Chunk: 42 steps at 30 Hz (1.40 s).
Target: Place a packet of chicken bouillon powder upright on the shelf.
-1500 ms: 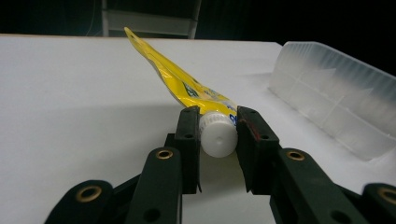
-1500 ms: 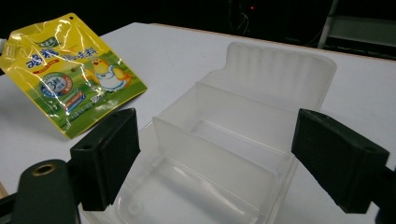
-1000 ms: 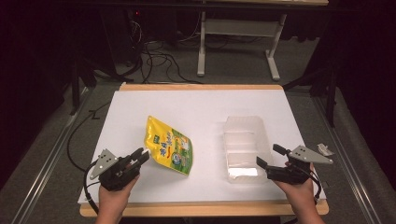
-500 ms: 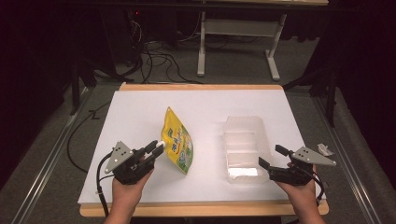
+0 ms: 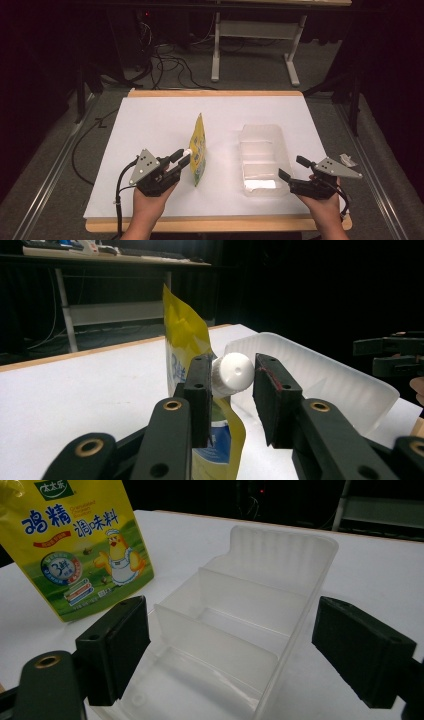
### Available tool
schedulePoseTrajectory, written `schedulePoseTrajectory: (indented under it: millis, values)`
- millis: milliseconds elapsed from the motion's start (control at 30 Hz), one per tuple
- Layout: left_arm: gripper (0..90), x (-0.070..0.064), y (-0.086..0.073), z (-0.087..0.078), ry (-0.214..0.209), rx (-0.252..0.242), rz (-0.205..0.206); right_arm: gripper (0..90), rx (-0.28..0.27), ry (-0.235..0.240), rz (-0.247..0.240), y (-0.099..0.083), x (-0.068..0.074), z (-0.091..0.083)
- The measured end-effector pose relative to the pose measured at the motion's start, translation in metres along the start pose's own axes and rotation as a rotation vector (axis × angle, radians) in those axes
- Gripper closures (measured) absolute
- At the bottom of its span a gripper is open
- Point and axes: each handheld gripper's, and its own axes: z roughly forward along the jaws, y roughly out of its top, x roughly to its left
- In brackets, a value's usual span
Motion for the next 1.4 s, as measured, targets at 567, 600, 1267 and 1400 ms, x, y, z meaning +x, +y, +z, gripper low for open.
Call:
schedulePoseTrajectory:
  millis: [567,600,1267,1400]
  values:
    - [52.1,-0.008,-0.031,0.041,0.139,0.133,-0.008,15.5,0.01,0.001,-0.003,0.0,0.001,0.002]
    - [55.1,-0.01,-0.032,0.044,0.157,0.142,-0.003,15.5,0.009,0.001,-0.004,0.0,0.001,0.002]
    - [90.0,0.02,-0.035,0.032,0.073,0.13,-0.002,16.4,0.012,0.005,0.006,-0.002,-0.002,0.002]
    - [90.0,0.016,-0.03,0.027,-0.005,0.095,0.008,16.5,0.016,0.002,0.013,-0.003,-0.002,0.003]
